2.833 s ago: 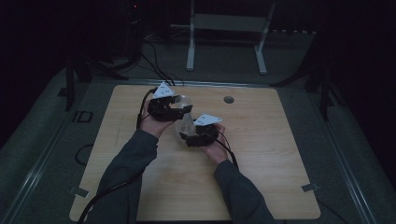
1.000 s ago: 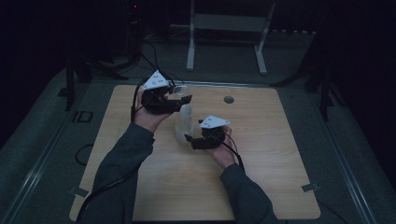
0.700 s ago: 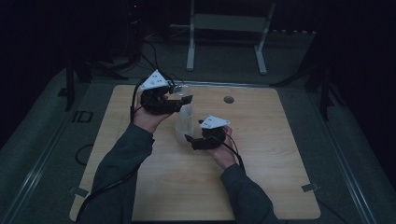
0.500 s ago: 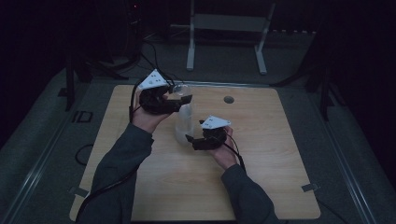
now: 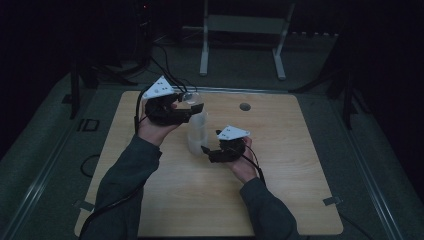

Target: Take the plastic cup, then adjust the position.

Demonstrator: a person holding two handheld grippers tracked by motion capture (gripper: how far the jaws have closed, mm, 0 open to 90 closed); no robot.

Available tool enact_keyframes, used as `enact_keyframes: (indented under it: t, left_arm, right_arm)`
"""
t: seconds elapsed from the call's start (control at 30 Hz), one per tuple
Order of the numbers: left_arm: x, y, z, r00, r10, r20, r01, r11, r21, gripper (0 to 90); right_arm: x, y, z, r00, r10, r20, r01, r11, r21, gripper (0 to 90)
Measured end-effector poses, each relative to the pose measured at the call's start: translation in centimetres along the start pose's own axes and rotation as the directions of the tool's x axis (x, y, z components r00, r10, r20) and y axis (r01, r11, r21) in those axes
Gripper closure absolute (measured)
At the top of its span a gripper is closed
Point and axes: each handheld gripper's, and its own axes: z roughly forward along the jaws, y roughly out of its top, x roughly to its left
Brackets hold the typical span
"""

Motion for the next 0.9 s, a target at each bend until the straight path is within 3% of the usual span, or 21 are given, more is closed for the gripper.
enact_keyframes:
  t: [0.9]
  left_arm:
    - [-0.4,-1.6,-1.7,0.9994,-0.029,0.020,0.030,0.9991,-0.030,40.9]
  right_arm:
    - [0.1,-0.5,-1.1,1.0000,-0.004,0.000,0.004,1.000,0.017,19.5]
